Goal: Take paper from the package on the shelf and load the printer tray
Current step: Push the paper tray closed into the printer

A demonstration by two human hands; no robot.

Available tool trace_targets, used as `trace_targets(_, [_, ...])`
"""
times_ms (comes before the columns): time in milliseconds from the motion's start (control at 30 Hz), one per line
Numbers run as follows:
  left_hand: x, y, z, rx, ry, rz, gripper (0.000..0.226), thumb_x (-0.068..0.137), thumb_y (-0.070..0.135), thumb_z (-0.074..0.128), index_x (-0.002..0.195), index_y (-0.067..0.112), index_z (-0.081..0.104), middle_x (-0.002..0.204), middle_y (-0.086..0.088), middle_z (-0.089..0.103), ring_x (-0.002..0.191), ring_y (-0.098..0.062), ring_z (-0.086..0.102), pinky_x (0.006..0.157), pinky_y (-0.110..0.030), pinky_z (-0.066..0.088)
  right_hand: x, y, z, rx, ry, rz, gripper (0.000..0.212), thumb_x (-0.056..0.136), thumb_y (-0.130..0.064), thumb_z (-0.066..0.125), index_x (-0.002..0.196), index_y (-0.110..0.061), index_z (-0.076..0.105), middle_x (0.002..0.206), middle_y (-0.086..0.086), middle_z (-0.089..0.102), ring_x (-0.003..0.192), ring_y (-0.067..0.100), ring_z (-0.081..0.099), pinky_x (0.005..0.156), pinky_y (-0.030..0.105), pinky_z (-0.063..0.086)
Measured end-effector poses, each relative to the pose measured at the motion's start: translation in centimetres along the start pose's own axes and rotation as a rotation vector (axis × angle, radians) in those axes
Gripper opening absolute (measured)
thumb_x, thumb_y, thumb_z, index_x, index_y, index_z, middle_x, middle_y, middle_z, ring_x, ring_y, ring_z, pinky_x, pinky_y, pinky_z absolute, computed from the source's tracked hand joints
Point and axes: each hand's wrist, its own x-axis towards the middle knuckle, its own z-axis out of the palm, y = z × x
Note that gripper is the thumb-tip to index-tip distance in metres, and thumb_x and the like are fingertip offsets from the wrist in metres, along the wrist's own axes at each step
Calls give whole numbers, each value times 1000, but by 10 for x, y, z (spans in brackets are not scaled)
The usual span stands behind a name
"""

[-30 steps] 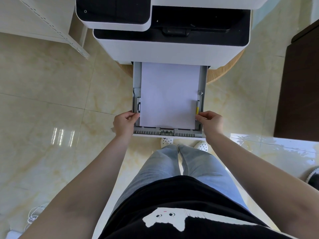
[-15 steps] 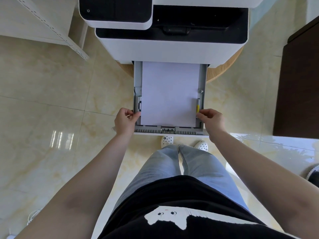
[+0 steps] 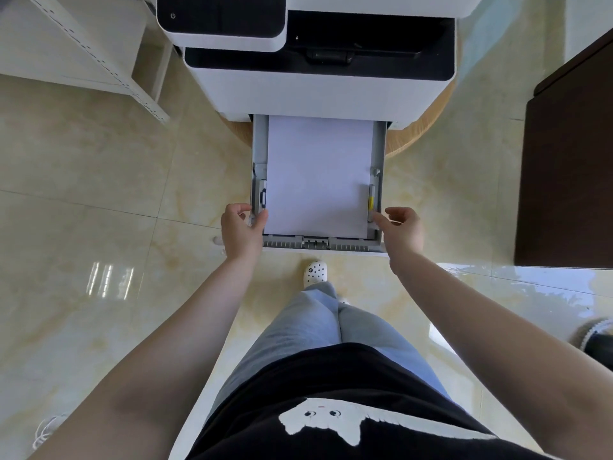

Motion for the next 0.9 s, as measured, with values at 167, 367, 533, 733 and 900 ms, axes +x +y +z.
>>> trace_targets(167, [-51, 5, -3, -190, -38, 45, 23, 88, 22, 66, 104, 10, 55, 102, -1, 61, 83, -11, 61, 66, -4, 45, -47, 12, -2, 207, -277, 71, 13, 86, -27, 66, 83, -15, 64, 73, 1, 67, 59, 8, 60, 54, 21, 46])
trace_targets(367, [-86, -10, 10, -506, -270, -492, 20, 88, 26, 67, 77, 9, 61, 76, -5, 67, 69, -16, 65, 66, -23, 58, -74, 41, 11, 359, -464, 400, 25, 86, -30, 67, 86, -5, 64, 78, 9, 70, 64, 15, 65, 67, 24, 56])
trace_targets(533, [-69, -12, 22, -699, -263, -710, 21, 86, 18, 69, 83, -1, 59, 81, -13, 67, 74, -19, 67, 64, -23, 60, -63, 43, 25, 582, -382, 521, 23, 84, -18, 70, 92, 3, 62, 87, 15, 67, 78, 20, 67, 80, 27, 55])
trace_targets(733, [-53, -14, 23, -810, -286, -752, 12, 84, 4, 68, 90, -5, 62, 91, -14, 68, 78, -18, 70, 69, -22, 59, -48, 38, 38, 755, -344, 600, 16, 82, -4, 70, 89, 7, 61, 88, 15, 66, 79, 21, 67, 73, 24, 59])
trace_targets(900, [-50, -22, 15, -834, -313, -713, 18, 82, 4, 71, 94, -8, 64, 100, -16, 70, 81, -16, 73, 65, -16, 57, -46, 41, 40, 793, -356, 621, 11, 81, -2, 70, 86, 4, 63, 83, 12, 69, 77, 18, 70, 61, 20, 58])
